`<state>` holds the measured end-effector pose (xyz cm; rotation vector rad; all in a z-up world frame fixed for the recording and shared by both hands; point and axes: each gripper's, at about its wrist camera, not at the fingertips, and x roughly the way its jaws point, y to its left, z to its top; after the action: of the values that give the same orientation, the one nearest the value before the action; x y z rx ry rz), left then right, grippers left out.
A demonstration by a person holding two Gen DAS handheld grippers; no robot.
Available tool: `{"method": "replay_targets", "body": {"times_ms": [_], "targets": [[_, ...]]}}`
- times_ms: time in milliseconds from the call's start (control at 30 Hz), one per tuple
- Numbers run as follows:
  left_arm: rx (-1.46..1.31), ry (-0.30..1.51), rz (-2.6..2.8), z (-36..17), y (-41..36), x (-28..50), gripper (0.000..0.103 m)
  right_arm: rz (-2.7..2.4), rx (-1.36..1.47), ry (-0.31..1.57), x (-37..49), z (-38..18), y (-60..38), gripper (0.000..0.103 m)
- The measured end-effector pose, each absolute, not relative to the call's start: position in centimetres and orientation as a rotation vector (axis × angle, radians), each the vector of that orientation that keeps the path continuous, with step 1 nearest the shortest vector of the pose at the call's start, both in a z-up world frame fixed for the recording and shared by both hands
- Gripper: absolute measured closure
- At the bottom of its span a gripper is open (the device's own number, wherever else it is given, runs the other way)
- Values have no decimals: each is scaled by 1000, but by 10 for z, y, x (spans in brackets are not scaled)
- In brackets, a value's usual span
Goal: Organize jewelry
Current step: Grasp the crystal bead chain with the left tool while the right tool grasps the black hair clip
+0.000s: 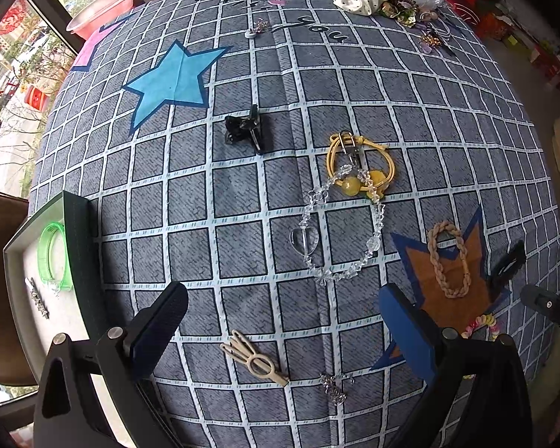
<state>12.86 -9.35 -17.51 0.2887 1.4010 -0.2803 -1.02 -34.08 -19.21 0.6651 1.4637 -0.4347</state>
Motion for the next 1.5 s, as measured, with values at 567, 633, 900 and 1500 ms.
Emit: {"method": "replay_targets", "body": {"times_ms": [567,633,900,1500], "targets": [[360,1406,-347,-203,-145,138,25,-694,808,1392,29,-222,-335,18],[362,1397,-356,-204,-148,138,25,-707,739,1409,38,-222,-322,18],[357,1385,-426,-201,-167,131,77,-599,550,1415,68,-214,-287,60],[166,1349,-486,-147,-102,135,88,-374,589,1351,31,-181,-328,66]]}}
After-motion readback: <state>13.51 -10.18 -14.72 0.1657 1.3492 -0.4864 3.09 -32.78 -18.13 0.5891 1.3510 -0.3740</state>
